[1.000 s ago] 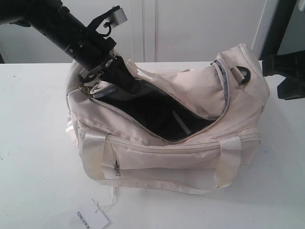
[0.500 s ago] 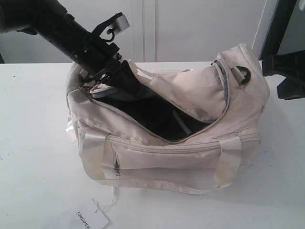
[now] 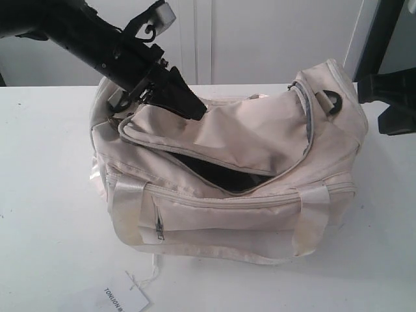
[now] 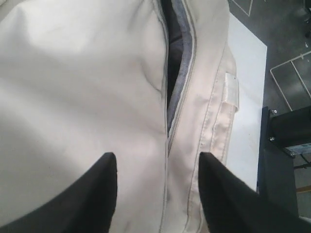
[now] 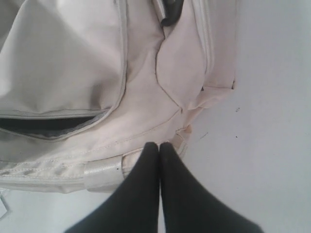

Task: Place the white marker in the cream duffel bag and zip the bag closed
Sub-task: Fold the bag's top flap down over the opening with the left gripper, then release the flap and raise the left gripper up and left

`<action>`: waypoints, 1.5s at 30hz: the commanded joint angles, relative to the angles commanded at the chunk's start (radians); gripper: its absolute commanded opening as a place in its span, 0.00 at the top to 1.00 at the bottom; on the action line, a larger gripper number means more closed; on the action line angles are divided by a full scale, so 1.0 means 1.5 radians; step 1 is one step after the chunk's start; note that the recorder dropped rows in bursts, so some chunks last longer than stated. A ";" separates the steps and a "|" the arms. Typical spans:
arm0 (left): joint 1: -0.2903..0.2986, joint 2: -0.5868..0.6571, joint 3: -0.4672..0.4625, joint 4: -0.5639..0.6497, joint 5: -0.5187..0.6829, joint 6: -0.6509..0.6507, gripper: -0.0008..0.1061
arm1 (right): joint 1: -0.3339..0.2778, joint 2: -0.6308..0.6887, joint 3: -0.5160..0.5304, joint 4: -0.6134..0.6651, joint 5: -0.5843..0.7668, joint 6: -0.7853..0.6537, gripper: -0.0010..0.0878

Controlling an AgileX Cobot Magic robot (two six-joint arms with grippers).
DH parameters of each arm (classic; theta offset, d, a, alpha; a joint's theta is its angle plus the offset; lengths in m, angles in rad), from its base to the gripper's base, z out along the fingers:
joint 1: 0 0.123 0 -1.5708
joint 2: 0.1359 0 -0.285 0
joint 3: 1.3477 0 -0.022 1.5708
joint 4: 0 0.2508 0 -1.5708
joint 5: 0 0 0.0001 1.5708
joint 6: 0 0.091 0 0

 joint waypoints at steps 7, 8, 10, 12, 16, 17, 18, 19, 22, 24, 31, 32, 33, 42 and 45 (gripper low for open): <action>0.000 -0.041 0.000 0.054 -0.040 -0.025 0.58 | 0.000 0.000 0.000 0.001 0.000 0.000 0.99; 0.000 -0.047 0.000 0.064 -0.052 -0.030 0.64 | 0.000 0.000 0.000 0.001 0.000 0.000 0.99; 0.000 -0.057 0.000 0.082 -0.071 -0.038 0.74 | 0.000 0.000 0.000 0.005 0.000 0.000 0.99; 0.000 -0.070 0.000 0.087 -0.083 -0.039 0.86 | 0.000 0.000 0.000 0.009 0.000 0.000 0.99; 0.000 -0.094 0.000 0.118 -0.109 -0.042 0.99 | 0.000 0.000 0.000 0.020 0.000 0.000 0.99; 0.000 -0.098 0.000 0.130 -0.114 -0.048 0.99 | 0.000 0.000 0.000 0.025 0.000 0.000 0.99; 0.000 -0.102 0.000 0.150 -0.118 -0.063 0.99 | 0.000 0.000 0.000 0.033 0.000 0.000 0.99; 0.000 -0.108 0.000 0.176 -0.122 -0.082 0.99 | 0.000 0.000 0.000 0.038 0.002 0.000 0.99; 0.000 -0.117 0.000 0.273 -0.130 -0.156 0.99 | 0.000 0.000 0.000 0.052 0.001 0.000 0.99; 0.000 -0.120 0.000 0.343 -0.132 -0.221 0.99 | 0.000 0.000 0.000 0.052 -0.008 0.000 0.99; 0.000 -0.120 0.000 0.532 -0.133 -0.425 0.99 | 0.000 0.000 0.000 0.064 -0.005 0.000 0.99; 0.003 -0.120 0.000 0.539 -0.133 -0.438 0.99 | 0.000 0.000 0.000 0.064 -0.005 -0.001 0.99; 0.009 -0.120 0.000 0.540 -0.133 -0.450 0.99 | 0.000 0.000 0.000 0.064 -0.005 -0.006 0.99; 0.114 -0.120 0.000 0.482 -0.086 -0.519 0.99 | 0.000 0.000 0.000 0.062 -0.006 -0.017 0.99; 0.125 -0.120 0.000 0.477 -0.075 -0.525 0.99 | 0.000 0.000 0.000 0.062 -0.012 -0.017 0.99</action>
